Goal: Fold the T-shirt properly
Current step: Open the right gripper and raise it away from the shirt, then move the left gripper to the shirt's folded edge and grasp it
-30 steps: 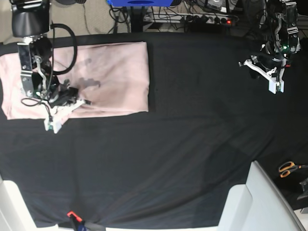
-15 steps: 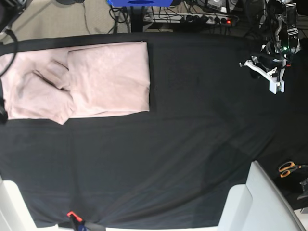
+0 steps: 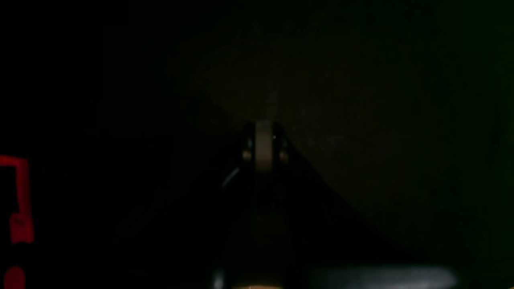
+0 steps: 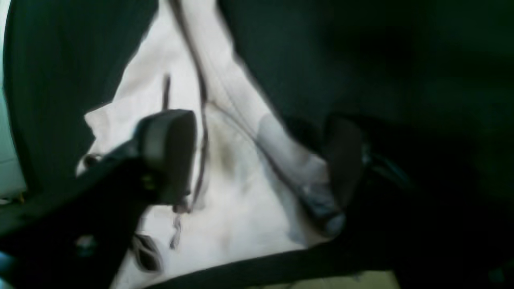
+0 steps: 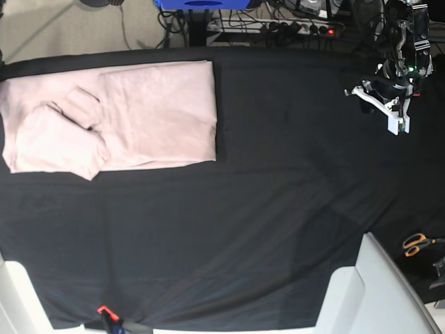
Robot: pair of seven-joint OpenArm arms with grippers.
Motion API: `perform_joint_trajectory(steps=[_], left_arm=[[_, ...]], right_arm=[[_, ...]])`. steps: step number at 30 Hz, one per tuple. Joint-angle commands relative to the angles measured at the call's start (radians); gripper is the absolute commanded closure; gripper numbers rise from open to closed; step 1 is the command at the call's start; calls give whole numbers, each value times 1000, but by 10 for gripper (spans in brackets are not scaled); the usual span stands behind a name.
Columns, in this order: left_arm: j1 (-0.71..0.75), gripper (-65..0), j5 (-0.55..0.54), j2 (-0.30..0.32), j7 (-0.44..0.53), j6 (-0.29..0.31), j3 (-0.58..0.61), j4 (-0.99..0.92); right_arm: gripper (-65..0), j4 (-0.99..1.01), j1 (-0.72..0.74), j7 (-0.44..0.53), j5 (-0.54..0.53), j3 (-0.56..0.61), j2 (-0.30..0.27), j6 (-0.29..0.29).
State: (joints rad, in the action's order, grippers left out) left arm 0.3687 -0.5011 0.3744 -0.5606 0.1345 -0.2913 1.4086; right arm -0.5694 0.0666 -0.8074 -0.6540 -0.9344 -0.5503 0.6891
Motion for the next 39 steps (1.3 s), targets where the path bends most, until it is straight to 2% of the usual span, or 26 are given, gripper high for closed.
perform_joint_trajectory(steps=[1,3,11,17,22,24,36,39], left_arm=[[0,0,-1,18,17,1,-9,10],[0,0,-1,18,17,1,-7,10],[0,0,-1,18,17,1,-7,10],[10,0,-1,18,17,1,-10,10],[16,0,-1,19,17,1,-10,11],[16,0,-1,19,17,1,-10,11],[14,0,-1,19,17,3,-4,11],[14,0,-1,19,17,3,-4,11]], right_arm=[[-591,-7,14,24,-22,25,-37,9],[-620,-4,17,49,-22,76,-38,9],[-618,2,23,130,-20,208,-11,9],[-611,102,23,181,-20,326,-11,9],[-482,98,6,182,-20,337,-9,9],[-453,98,2,179,-20,337,-9,9],[-453,27,-38,93,-19,341,-9,9],[-452,27,-38,101,-20,410,-14,9]])
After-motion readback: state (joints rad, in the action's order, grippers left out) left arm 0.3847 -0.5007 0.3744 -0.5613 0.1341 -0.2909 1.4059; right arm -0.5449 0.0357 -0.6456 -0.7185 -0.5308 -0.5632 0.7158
